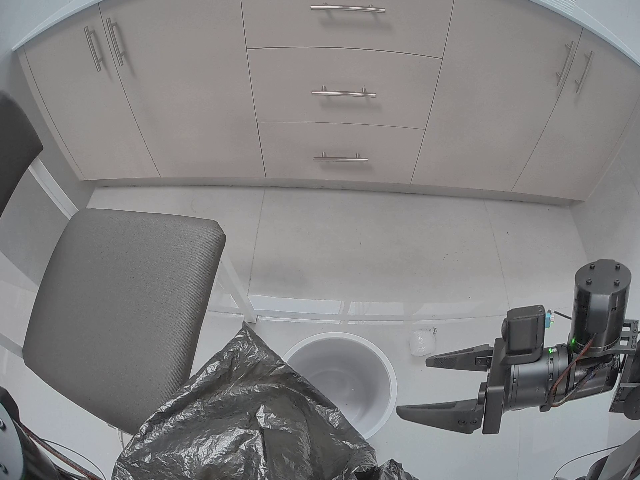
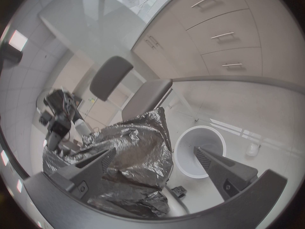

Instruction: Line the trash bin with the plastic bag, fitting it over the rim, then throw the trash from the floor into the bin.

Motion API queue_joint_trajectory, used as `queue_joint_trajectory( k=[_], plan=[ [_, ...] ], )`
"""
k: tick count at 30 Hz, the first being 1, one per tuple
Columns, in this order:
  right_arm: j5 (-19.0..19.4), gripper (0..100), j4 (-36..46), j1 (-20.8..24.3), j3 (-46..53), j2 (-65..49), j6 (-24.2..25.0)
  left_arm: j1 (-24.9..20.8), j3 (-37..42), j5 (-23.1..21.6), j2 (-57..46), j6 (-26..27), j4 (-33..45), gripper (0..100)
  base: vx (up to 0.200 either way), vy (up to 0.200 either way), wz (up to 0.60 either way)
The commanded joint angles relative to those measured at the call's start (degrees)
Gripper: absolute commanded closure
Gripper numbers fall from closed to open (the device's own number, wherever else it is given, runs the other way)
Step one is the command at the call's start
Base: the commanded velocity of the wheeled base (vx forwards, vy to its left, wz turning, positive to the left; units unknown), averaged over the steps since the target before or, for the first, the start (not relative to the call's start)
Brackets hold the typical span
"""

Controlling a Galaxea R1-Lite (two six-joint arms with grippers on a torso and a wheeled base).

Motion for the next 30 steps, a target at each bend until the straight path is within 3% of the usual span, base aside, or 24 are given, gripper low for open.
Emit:
queue_joint_trajectory(
  k=[1,4,6,7,10,12,17,23,30],
  plan=[
    [0.15,0,-0.03,-0.02,2.47,3.76,-5.92,1.8,-0.16,0.03,1.39,-0.69,-0.14,100,0.0,0.0,0.0],
    [0.23,0,-0.21,-1.86,3.7,8.15,-11.98,9.27,-0.34,-0.23,-0.36,-2.27,-4.71,100,0.0,0.0,0.0],
    [0.23,0,-0.3,-2.13,3.79,9.47,-12.77,11.11,-0.08,-0.32,-0.8,-2.45,-6.64,100,0.0,0.0,0.0],
    [0.32,0,-0.38,-2.83,3.61,12.46,-13.57,14.54,0.19,-0.85,-1.51,-2.98,-10.07,100,0.0,0.0,0.0],
    [0.85,0,-0.47,-4.59,3.53,15.27,-13.92,17.0,0.1,-3.31,-3.35,-3.15,-11.04,100,0.0,0.0,0.0],
    [1.29,0,-0.47,-5.11,3.44,16.24,-14.18,17.62,0.1,-3.84,-4.05,-3.15,-10.95,100,0.0,0.0,0.0],
    [7.62,0,-0.47,-9.77,2.65,20.98,-17.34,18.23,0.01,-3.92,-5.02,-3.15,-10.86,100,0.0,0.0,0.0],
    [11.83,0,-3.9,-12.41,2.21,23.45,-16.55,18.23,0.1,-3.92,-5.11,-3.06,-10.86,100,0.0,0.0,0.0],
    [12.63,0,-12.16,-11.18,1.68,27.58,-12.69,17.88,0.28,-4.01,-5.2,-3.06,-11.04,100,0.0,0.0,0.0]
  ],
)
